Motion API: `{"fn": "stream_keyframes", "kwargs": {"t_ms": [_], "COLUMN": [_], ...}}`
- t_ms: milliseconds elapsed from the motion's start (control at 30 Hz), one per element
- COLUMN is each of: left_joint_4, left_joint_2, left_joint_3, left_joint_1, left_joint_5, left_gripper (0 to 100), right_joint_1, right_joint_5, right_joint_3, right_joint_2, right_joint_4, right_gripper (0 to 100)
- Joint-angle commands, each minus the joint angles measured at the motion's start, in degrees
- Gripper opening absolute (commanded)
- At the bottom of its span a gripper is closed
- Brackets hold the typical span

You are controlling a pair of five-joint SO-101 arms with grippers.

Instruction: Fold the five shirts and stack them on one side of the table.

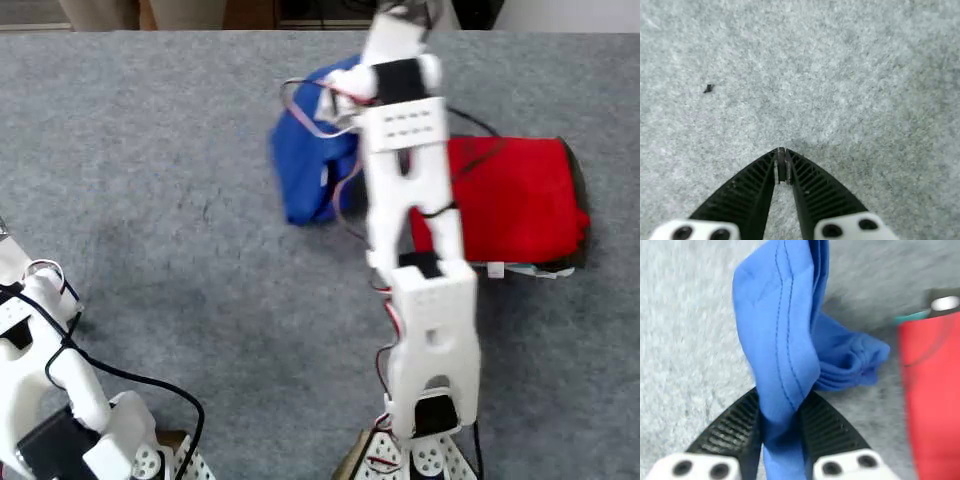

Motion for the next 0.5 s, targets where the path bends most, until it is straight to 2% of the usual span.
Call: {"fn": "stream_keyframes", "kwargs": {"t_ms": [0, 300, 467], "left_joint_4": [-0.70, -0.70, -0.70], "left_joint_2": [-0.92, -0.92, -0.92], "left_joint_3": [-0.44, -0.44, -0.35], "left_joint_1": [-0.09, -0.09, -0.09], "left_joint_5": [0.09, 0.09, 0.09], "left_gripper": [2, 2, 2], "right_joint_1": [6.37, 23.25, 33.63], "right_joint_5": [1.32, 11.60, 18.02], "right_joint_3": [5.67, 24.75, 31.25], "right_joint_2": [-10.77, -27.74, -31.69], "right_joint_4": [0.97, 0.97, 0.88], "right_gripper": [0.4, 0.5, 0.5]}}
